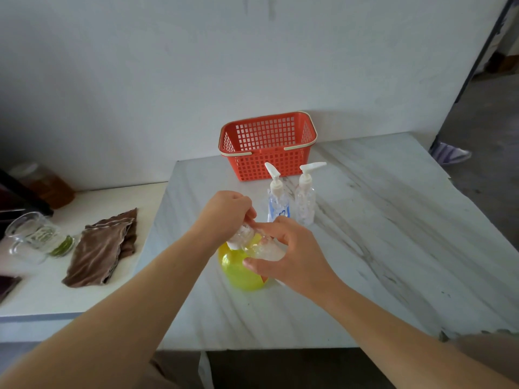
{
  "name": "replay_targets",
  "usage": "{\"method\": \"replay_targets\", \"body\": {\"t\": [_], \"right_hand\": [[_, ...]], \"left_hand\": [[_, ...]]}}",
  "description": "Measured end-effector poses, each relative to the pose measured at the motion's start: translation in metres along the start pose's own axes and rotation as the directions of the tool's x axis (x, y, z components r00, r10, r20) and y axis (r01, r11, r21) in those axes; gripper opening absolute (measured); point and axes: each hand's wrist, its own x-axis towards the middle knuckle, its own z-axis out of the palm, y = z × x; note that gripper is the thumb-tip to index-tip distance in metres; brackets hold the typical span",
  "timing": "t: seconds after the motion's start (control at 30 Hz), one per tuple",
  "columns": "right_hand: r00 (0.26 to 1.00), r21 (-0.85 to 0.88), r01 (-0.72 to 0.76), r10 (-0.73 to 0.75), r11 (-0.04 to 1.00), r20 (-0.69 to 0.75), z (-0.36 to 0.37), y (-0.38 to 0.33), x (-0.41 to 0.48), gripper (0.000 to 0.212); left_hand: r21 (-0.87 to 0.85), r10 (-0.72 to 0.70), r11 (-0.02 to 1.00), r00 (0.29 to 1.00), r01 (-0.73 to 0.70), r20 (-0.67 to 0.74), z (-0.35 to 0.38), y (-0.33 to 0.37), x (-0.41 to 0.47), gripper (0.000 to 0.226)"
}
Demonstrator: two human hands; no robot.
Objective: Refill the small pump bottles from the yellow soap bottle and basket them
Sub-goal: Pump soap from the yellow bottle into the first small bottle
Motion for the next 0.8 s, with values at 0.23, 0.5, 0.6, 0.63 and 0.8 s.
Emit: {"method": "replay_targets", "body": {"t": [0.23, 0.5, 0.6, 0.63, 0.8], "right_hand": [[1.0, -0.005, -0.008, 0.008, 1.0, -0.011, -0.0001, 0.0025, -0.0025, 0.057], [1.0, 0.024, 0.021, -0.02, 1.0, -0.022, -0.0004, -0.0037, 0.0008, 0.044], [1.0, 0.02, 0.012, -0.012, 1.0, -0.014, 0.001, -0.0012, 0.0002, 0.048], [1.0, 0.016, 0.006, -0.006, 1.0, -0.015, 0.0014, -0.0005, -0.0002, 0.052], [1.0, -0.001, -0.01, 0.01, 1.0, -0.021, 0.0028, 0.0038, -0.0017, 0.058]], "left_hand": [[0.013, 0.014, 1.0, 1.0, -0.014, 0.005, 0.0043, -0.0009, -0.0022, 0.029], [-0.006, 0.029, 1.0, 0.999, -0.029, -0.024, -0.0043, 0.0054, -0.0056, 0.021], [-0.023, 0.009, 1.0, 1.0, -0.01, -0.025, -0.0023, 0.0035, -0.005, 0.022], [-0.023, 0.004, 1.0, 1.0, -0.005, -0.027, -0.0013, 0.0027, -0.005, 0.023], [-0.002, 0.014, 1.0, 0.999, -0.014, -0.03, 0.003, -0.0019, -0.0045, 0.026]]}}
